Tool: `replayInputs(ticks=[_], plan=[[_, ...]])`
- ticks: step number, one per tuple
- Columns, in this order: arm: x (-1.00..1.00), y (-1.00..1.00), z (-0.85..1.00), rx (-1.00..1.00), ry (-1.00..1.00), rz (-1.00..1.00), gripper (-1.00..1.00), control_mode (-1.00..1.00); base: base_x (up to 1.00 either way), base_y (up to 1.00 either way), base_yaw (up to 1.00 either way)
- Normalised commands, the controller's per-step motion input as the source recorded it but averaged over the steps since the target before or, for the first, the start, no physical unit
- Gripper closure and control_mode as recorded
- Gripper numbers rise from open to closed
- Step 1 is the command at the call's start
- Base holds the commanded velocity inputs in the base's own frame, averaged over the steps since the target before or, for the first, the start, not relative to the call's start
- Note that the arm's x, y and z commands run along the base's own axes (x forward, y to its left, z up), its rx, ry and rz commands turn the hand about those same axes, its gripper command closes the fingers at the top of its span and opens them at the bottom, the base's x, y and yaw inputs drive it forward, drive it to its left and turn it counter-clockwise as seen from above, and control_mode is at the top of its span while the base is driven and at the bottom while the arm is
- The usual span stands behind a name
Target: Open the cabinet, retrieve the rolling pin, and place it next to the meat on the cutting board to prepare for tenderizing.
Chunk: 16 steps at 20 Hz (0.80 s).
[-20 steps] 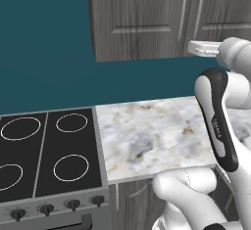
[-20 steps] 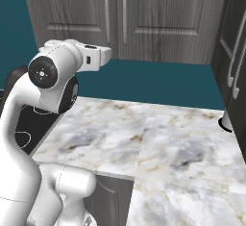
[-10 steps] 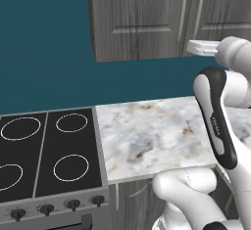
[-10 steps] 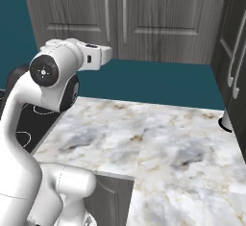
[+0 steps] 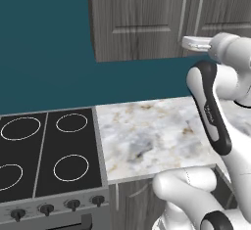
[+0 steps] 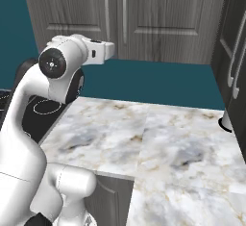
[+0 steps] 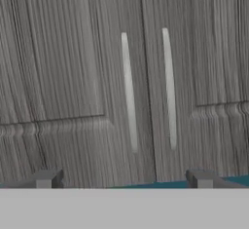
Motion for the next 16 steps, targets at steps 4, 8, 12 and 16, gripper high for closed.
replayInputs(ticks=[4,8,12,16], plan=[[0.47,0.0,0.03,0.0,0.0,0.0,-1.0,-1.0,0.0,0.0,0.0],[0.58,0.0,0.04,-0.03,0.0,0.0,-1.0,-1.0,0.0,0.0,0.0],[0.66,0.0,0.08,-0.02,0.0,0.0,-1.0,-1.0,0.0,0.0,0.0],[0.71,0.0,0.08,-0.03,0.0,0.0,-1.0,-1.0,0.0,0.0,0.0]])
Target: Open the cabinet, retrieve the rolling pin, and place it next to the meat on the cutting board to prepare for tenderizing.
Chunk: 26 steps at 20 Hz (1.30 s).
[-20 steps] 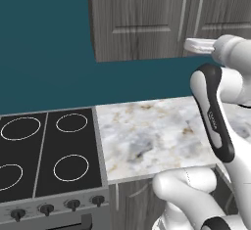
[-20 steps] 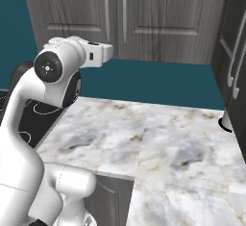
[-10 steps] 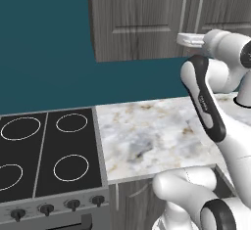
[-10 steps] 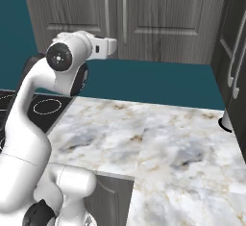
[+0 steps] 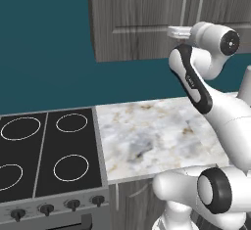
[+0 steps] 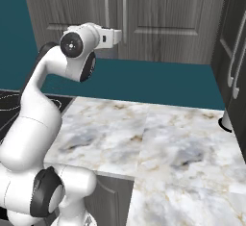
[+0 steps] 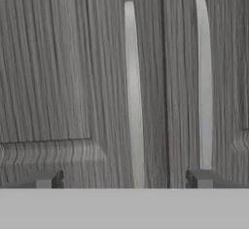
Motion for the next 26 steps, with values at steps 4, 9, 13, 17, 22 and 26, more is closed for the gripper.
replayInputs(ticks=[4,9,13,17,22,26], plan=[[0.63,0.0,0.07,-0.02,0.01,0.0,-1.0,-1.0,0.0,0.0,0.0],[0.43,0.0,0.1,0.0,0.0,0.0,-1.0,-1.0,0.0,0.0,0.0],[0.25,-0.01,0.05,0.0,0.0,0.0,-1.0,-1.0,0.0,0.0,0.0],[0.26,0.0,0.0,0.0,0.0,0.0,-1.0,-1.0,0.0,0.0,0.0],[0.4,0.0,0.0,0.0,0.0,0.0,1.0,-1.0,0.0,0.0,0.0],[0.19,0.0,0.0,0.0,0.0,0.0,1.0,-1.0,0.0,0.0,0.0]])
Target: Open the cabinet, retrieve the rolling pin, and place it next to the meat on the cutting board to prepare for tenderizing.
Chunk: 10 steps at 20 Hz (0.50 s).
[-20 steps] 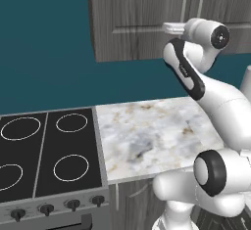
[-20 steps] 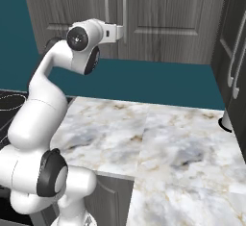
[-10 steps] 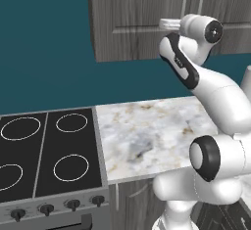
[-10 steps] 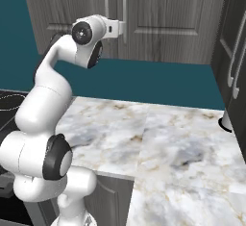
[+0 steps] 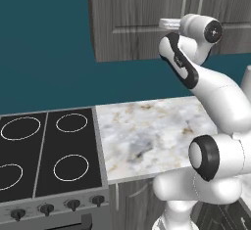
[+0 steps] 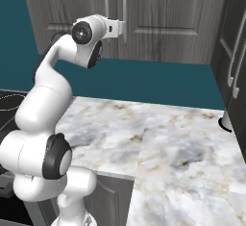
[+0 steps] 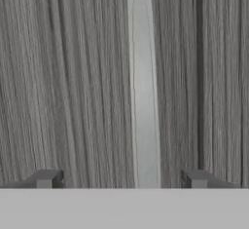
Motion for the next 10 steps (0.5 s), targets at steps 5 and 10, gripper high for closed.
replayInputs(ticks=[5,10], plan=[[0.0,0.0,0.0,0.0,0.0,0.0,1.0,-1.0,0.0,0.0,0.0],[0.03,-0.04,0.0,0.0,0.0,0.0,1.0,-1.0,0.0,0.0,0.0]])
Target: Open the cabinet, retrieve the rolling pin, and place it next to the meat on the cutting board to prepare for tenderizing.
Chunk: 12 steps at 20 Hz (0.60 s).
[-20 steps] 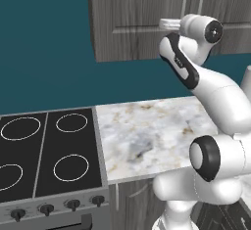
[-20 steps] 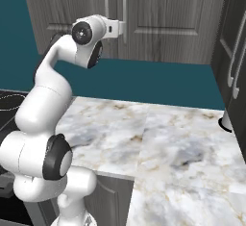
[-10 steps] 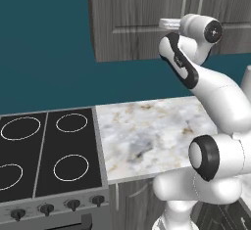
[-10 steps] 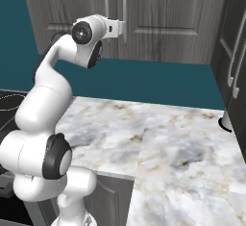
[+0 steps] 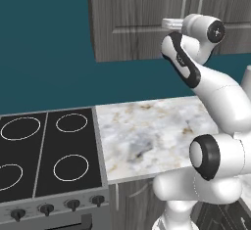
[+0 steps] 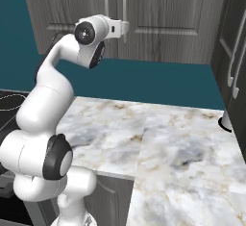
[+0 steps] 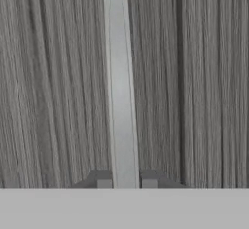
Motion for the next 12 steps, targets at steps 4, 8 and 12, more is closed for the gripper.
replayInputs(ticks=[4,8,12], plan=[[0.19,-0.01,0.0,0.0,0.01,0.0,1.0,-1.0,0.0,0.0,0.0],[0.1,0.0,0.0,0.0,0.04,0.0,1.0,-1.0,0.0,0.0,0.0],[0.0,0.0,0.0,0.0,0.0,0.0,1.0,-1.0,0.0,0.0,0.0]])
